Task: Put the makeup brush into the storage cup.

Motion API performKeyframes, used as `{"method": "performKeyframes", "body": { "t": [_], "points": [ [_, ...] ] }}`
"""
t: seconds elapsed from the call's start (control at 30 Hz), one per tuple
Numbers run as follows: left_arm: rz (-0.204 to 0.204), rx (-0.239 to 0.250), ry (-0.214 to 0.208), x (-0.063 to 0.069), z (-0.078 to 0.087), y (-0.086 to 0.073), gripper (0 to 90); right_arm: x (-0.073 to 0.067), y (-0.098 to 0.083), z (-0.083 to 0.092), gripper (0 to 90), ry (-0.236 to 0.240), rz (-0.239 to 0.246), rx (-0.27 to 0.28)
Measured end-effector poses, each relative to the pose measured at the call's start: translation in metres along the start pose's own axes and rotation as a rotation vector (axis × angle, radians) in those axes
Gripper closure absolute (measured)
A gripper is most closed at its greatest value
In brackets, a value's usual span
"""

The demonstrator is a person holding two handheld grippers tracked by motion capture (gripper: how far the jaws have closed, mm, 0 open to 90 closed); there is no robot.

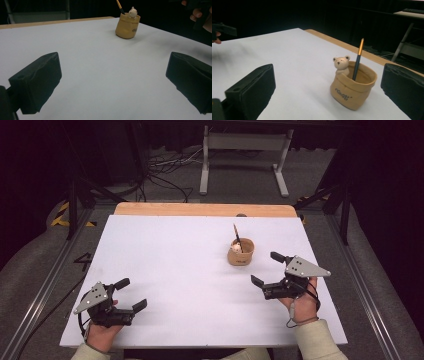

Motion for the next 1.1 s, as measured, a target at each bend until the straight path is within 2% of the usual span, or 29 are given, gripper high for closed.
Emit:
{"method": "performKeyframes", "body": {
  "t": [0.33,0.6,0.77,1.0,1.1],
  "points": [
    [0.001,-0.002,-0.01,0.001,0.0,0.0,0.7,-0.015,-0.017,-0.005,0.0,0.04,-0.01,0.008],
    [-0.001,-0.002,-0.01,0.001,0.0,0.0,0.9,-0.026,-0.028,-0.009,0.0,0.059,0.017,0.013],
    [0.0,-0.006,-0.021,0.002,-0.001,0.0,0.8,-0.034,-0.036,-0.013,0.0,0.08,0.001,-0.002],
    [0.005,-0.024,-0.033,0.002,-0.004,-0.004,1.1,-0.043,-0.046,-0.017,0.0,0.094,-0.032,0.035],
    [0.003,-0.027,-0.038,0.002,-0.006,-0.004,1.1,-0.045,-0.05,-0.02,0.0,0.1,-0.029,0.015]
  ]
}}
Point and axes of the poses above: each handheld gripper's, and its own axes: z roughly backward along the jaws, y roughly out of its top, x roughly to its right, the point moved 6 cm from there along -z, roughly forward along the jaws, and after that the axes turned 10 degrees about z, right-handed, at the moved point
